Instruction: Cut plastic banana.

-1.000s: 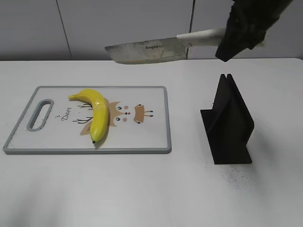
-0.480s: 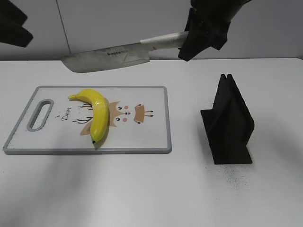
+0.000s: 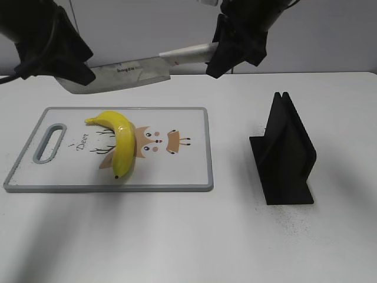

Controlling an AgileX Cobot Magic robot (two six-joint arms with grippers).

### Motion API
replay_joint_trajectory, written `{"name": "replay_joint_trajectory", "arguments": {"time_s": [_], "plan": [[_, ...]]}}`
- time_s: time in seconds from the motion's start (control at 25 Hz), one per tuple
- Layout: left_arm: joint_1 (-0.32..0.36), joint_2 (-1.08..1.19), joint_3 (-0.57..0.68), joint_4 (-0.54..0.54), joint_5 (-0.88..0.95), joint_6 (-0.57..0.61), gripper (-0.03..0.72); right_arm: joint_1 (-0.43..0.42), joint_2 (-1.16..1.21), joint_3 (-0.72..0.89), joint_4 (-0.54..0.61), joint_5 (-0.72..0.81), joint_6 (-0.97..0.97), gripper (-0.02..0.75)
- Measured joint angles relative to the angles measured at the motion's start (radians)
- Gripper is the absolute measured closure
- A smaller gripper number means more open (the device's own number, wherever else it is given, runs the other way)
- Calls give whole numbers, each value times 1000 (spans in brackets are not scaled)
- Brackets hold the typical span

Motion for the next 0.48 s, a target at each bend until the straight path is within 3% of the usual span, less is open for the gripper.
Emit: {"name": "replay_joint_trajectory", "arguments": {"time_s": [0.16,0.24,0.32,0.48], "plan": [[0,40,0,40,-5,2,119,0,17,-1,28,-8,-2,570],[0,47,0,44,-19,2,162,0,32,-1,30,-9,-3,570],[0,47,-3,49,-39,2,255,0,45,-1,33,-16,-3,570],[0,59,-6,67,-53,-26,518,0,48,-1,43,-53,-9,570]]}}
